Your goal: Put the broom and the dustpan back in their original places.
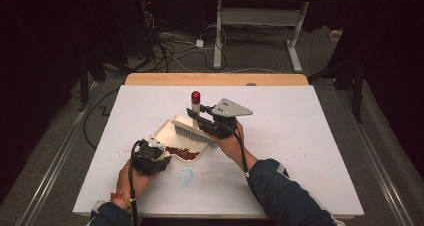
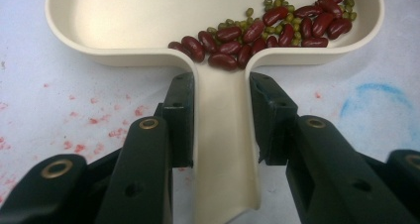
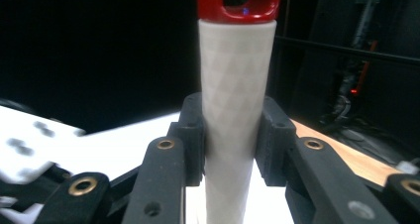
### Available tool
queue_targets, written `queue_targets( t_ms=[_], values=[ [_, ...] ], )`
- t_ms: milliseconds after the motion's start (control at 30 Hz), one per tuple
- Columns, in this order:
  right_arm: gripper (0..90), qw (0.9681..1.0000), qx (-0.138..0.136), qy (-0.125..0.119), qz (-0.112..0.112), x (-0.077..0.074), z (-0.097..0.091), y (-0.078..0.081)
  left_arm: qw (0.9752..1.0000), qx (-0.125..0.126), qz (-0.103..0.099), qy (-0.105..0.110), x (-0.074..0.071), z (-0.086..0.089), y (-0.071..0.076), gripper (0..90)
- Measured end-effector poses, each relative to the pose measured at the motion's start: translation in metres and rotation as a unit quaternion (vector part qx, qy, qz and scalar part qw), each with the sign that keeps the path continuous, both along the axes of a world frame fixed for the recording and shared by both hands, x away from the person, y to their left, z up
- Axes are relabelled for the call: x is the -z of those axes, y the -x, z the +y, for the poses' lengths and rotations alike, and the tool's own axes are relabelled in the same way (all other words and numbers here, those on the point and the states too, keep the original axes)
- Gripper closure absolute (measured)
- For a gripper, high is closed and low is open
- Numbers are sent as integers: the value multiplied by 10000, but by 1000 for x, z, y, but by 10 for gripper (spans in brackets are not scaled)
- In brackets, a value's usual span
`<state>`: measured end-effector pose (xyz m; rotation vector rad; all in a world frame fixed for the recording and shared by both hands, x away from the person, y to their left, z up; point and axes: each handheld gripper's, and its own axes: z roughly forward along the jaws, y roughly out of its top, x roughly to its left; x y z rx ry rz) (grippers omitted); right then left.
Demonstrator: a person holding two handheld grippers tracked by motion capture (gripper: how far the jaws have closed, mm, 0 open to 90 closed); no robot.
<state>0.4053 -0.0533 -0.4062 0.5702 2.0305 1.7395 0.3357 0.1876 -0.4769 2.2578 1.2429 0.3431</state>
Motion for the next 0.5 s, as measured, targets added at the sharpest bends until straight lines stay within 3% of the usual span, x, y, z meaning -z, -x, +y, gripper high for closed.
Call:
queue_targets(
  t_ms=[67,167,267,500],
  values=[
    [696,9999,-72,-114,-51,-6,-6,6,10000,-20,-2,7,0,0,0,637],
    [696,9994,47,-77,-324,-15,-12,12,10000,-26,20,9,0,0,-1,637],
    [696,9993,135,-92,-327,-19,-18,12,10000,-25,23,29,1,0,0,636],
    [695,9977,545,138,-383,-16,-19,4,10000,-26,35,34,0,0,0,637]
  ],
)
